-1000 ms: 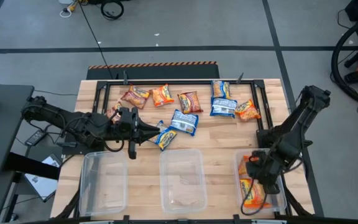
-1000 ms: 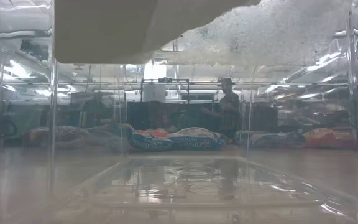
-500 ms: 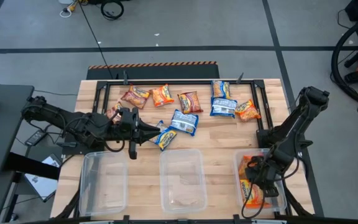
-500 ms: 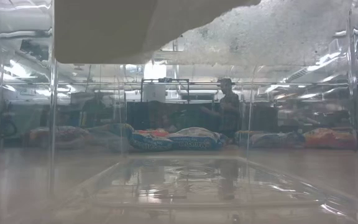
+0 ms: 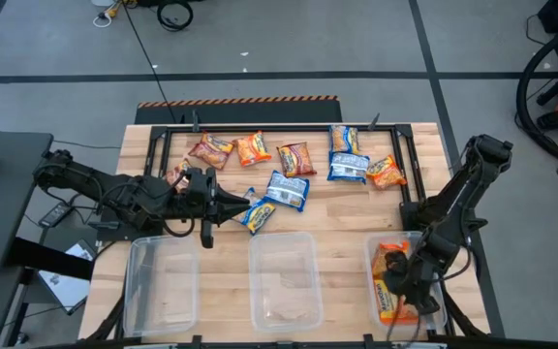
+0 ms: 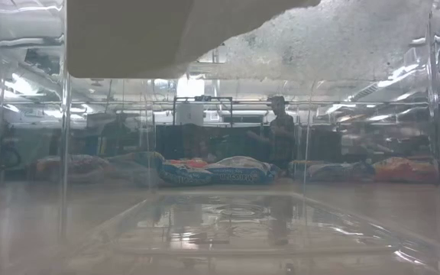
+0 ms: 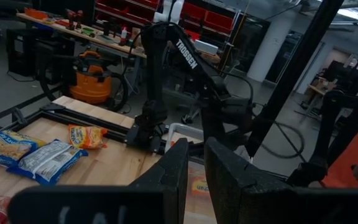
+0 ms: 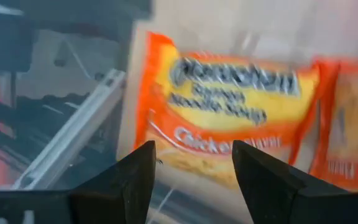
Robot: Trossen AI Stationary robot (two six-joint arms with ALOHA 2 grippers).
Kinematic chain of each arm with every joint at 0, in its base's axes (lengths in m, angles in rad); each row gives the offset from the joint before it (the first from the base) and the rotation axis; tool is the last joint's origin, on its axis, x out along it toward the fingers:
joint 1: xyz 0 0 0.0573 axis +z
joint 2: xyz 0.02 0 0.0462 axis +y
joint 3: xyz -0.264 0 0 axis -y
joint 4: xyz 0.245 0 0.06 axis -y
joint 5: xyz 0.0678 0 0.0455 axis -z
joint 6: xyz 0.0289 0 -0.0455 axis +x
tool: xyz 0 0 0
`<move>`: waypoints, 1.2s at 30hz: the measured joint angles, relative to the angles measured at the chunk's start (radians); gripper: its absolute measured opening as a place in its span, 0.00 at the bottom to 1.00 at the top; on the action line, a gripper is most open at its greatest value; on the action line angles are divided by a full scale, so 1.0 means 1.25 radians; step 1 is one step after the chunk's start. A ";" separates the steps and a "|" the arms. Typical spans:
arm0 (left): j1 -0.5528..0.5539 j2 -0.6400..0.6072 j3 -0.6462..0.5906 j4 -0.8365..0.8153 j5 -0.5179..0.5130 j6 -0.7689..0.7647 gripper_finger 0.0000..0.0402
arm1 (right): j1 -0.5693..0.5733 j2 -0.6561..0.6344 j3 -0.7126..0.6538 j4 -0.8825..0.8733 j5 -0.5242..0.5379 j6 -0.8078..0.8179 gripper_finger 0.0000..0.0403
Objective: Sort Maruchan noodles
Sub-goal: Put the bottom center orange noodle pack into the right transparent bin
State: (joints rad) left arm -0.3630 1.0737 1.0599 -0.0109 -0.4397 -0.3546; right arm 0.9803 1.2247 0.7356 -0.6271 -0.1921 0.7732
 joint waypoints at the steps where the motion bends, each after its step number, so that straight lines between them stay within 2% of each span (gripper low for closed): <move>1: 0.000 0.000 0.000 0.000 0.000 0.001 0.14 | 0.007 0.000 0.005 0.002 0.019 -0.032 0.54; 4: 0.000 0.000 0.000 0.000 0.000 0.006 0.14 | 0.019 0.006 0.007 -0.005 0.056 -0.103 0.54; 10: 0.000 0.000 0.000 0.000 0.000 0.005 0.14 | 0.020 0.083 0.007 0.014 0.039 -0.205 0.54; 15: 0.000 0.000 0.000 0.000 0.000 0.005 0.14 | 0.020 0.170 0.007 0.027 0.008 -0.224 0.54; 19: 0.000 0.000 0.000 0.000 0.000 0.006 0.14 | 0.019 0.200 0.011 0.035 -0.005 -0.223 0.51; 24: 0.000 0.000 0.000 0.000 0.000 0.006 0.14 | 0.019 0.194 0.008 0.035 0.009 -0.224 0.38; 31: 0.000 0.000 0.000 0.000 -0.006 0.006 0.14 | 0.006 0.150 0.006 0.027 0.030 -0.186 0.05; 33: 0.000 0.000 0.000 0.000 -0.006 0.005 0.14 | -0.002 0.124 0.006 0.025 0.025 -0.157 0.02; 36: 0.000 0.000 0.000 0.000 -0.006 0.005 0.14 | -0.014 0.070 0.006 0.021 0.001 -0.107 0.03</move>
State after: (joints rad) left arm -0.3630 1.0740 1.0595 -0.0113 -0.4473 -0.3477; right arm 0.9628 1.3123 0.7425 -0.6013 -0.1914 0.6399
